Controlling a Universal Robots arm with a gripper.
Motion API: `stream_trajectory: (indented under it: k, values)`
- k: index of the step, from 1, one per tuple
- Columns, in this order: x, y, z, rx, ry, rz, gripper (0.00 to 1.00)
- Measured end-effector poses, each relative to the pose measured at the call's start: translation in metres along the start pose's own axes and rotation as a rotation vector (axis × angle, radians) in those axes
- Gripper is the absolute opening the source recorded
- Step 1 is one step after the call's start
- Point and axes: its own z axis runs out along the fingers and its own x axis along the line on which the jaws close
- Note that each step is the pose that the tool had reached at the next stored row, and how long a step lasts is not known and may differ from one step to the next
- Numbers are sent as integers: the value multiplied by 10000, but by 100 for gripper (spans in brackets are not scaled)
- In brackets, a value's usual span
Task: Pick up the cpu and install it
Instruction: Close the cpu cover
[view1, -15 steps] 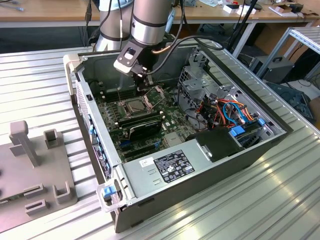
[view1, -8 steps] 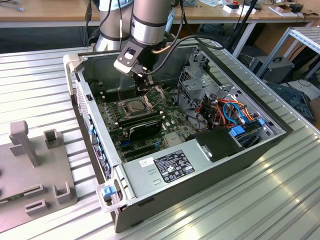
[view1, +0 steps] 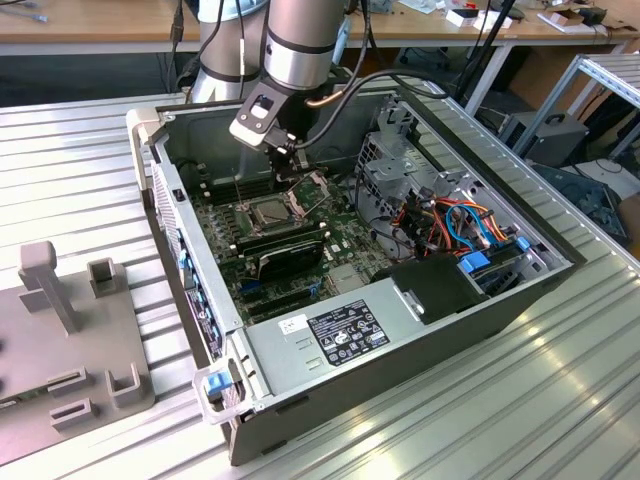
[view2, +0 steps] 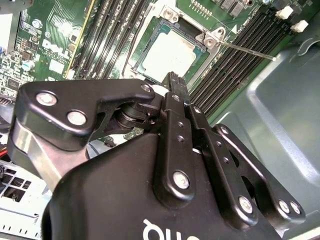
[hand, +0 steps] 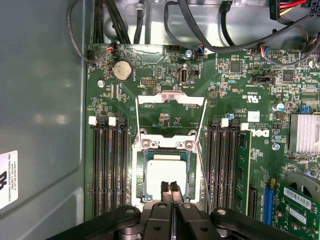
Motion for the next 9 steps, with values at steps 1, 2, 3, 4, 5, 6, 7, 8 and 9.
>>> stream_trajectory:
  k: [1,2,3,4,5,6,7,8,9]
  values:
    - [1,1,-4,0,-6,0,11]
    - [1,1,-10,0,-6,-1,11]
    - [0,1,-18,0,-7,0,11]
    - [1,0,-20,-2,-5,0,11]
    - [0,0,-20,-2,-5,0,11]
    - [0,0,-21,-1,-7,0,11]
    - [0,0,-21,-1,-7,0,11]
    - [0,0,-21,-1,-6,0,11]
    - [0,0,-22,-1,-7,1,11]
